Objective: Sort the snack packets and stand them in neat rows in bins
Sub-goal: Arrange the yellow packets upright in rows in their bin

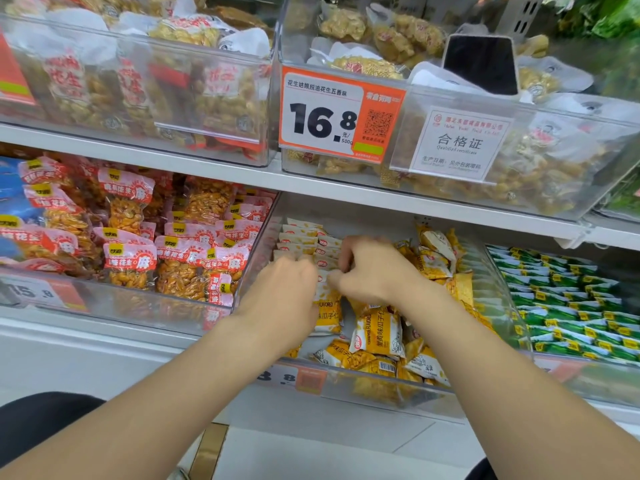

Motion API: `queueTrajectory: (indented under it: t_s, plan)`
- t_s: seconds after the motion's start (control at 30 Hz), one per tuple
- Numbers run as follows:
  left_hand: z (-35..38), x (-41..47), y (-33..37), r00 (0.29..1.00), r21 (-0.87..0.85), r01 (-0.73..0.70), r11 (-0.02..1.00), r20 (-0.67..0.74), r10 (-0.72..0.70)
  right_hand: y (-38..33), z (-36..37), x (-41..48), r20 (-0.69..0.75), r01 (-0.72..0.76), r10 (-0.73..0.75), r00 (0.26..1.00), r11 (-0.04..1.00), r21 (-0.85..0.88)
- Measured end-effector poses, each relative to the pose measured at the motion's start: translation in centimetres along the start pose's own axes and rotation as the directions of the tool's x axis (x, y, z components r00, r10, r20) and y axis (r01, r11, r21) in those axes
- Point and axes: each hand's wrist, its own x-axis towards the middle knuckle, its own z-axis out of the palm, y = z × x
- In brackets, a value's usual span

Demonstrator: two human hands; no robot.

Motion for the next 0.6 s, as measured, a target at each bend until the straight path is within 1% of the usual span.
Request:
queueTrajectory:
  t_s: [0.07, 0.17, 0.23, 0.33, 0.37, 0.4, 0.5, 0.6]
  plan:
    - [-0.5, -0.7, -0.1, 1.0, 0.006, -0.003, 1.0, 0.013, 0.003, -0.5, 0.4, -0.8, 0.05, 0.06, -0.056, 0.997, 0.995, -0.083]
    - [-0.9, -1.6, 0.3, 0.998, 0.049, -0.018, 0.999, 0.055, 0.015, -1.0, 1.4, -1.2, 0.117, 0.161, -0.136, 0.984, 0.959, -0.234]
    - [-1.0, -1.7, 0.3, 0.998, 0.061, -0.029, 0.998, 0.062, 0.026, -0.8, 1.8, -1.0, 0.117, 0.127, -0.098, 0.988, 0.954, -0.271]
    - [-0.7, -1.5, 0.0, 0.997, 0.049, -0.018, 0.999, 0.071, 0.015, -0.2, 1.8, -0.6, 0.068, 0.003, 0.02, 0.997, 0.946, -0.326]
    - [-0.7, -1.4, 0.0, 0.997, 0.046, -0.017, 0.999, 0.078, 0.013, -0.2, 1.9, -0.6, 0.051, -0.022, 0.041, 0.998, 0.945, -0.327]
    - [-0.6, -1.2, -0.1, 0.996, 0.042, -0.019, 0.999, 0.086, 0.015, -0.3, 2.1, -0.5, 0.047, -0.038, 0.054, 0.997, 0.955, -0.294]
    - [-0.1, -0.8, 0.0, 0.994, 0.046, -0.032, 0.998, 0.101, 0.027, -1.3, 3.2, 0.0, 0.043, -0.057, 0.063, 0.997, 0.99, -0.13]
    - [0.3, -0.5, 0.0, 0.993, 0.044, -0.028, 0.999, 0.113, 0.023, -1.7, 3.4, 0.4, 0.019, -0.06, 0.062, 0.998, 0.993, -0.102]
